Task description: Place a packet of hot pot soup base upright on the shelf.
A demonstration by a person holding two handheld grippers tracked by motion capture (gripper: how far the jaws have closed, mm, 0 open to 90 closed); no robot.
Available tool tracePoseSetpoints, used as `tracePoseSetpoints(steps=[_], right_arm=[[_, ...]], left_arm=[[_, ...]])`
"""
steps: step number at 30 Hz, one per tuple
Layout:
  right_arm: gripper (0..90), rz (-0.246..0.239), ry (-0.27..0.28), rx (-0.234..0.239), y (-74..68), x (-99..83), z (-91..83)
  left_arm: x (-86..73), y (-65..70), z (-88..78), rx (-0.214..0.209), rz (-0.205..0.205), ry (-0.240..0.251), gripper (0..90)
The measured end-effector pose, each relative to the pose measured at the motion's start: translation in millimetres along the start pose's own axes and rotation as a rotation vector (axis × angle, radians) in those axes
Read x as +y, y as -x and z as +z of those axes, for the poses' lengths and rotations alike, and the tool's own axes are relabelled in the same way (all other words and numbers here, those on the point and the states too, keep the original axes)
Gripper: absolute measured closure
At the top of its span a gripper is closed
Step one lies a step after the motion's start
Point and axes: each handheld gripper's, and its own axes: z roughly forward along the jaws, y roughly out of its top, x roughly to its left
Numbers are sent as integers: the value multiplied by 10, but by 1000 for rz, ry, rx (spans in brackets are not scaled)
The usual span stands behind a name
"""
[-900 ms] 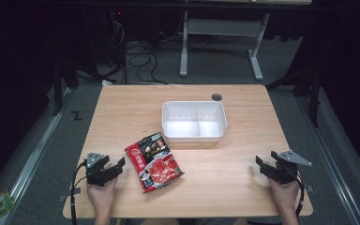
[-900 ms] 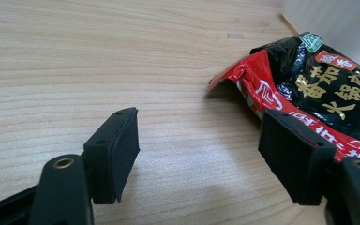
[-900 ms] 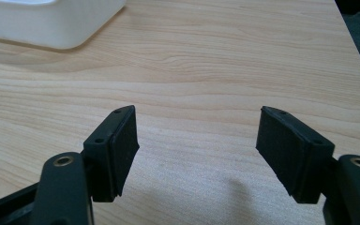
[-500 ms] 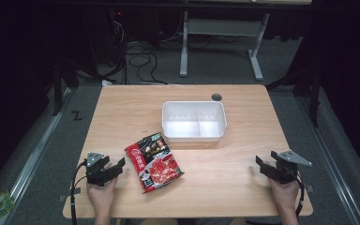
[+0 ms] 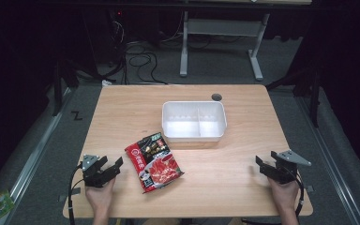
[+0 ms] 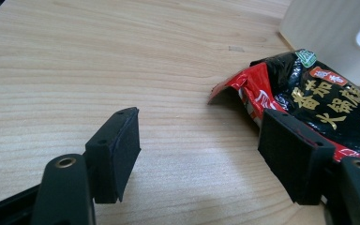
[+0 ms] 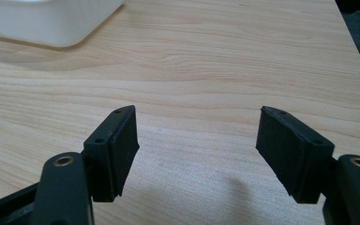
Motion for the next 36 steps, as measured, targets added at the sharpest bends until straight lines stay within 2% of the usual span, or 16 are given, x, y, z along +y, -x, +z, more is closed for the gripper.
tracePoseSetpoints(steps=[2,4,5,7,8,10,13,15,20,23,26,28,30,34,36], right_arm=[[303,8,5,2,2,-2,-5],[304,9,2,7,3,-1,-2],[304,-6,-9,13,-6,5,11],[305,-15,-14,13,-12,8,15],[305,-29,-12,16,-15,10,21],[304,-27,-11,15,-16,9,19],[303,0,-3,18,-5,4,6],[303,-5,2,18,-2,3,3],[303,-4,8,22,-1,0,-2],[303,-8,4,24,-6,2,-1],[302,-8,8,22,-5,0,-2],[302,-2,9,22,-2,0,-2],[302,-6,7,22,-4,1,-1],[303,-13,6,21,-8,1,1],[303,-16,3,18,-11,3,5]], left_arm=[[12,-11,-11,-3,-5,-3,313],[32,-17,-45,-14,0,-3,362],[49,-25,-73,-28,-10,11,371],[57,-26,-80,-32,-12,13,369],[75,-18,-95,-30,1,8,365],[82,-14,-96,-35,3,5,363],[118,1,-119,-70,-11,-22,367],[152,34,-154,-95,-22,-36,358],[182,79,-205,-103,-24,-40,342],[200,131,-220,-110,-10,-62,332],[203,157,-204,-123,-9,-85,329],[215,212,-159,-119,3,-129,328],[222,259,-119,-121,7,-149,324],[243,357,-50,-103,37,-161,316],[269,414,11,-103,36,-176,311]])
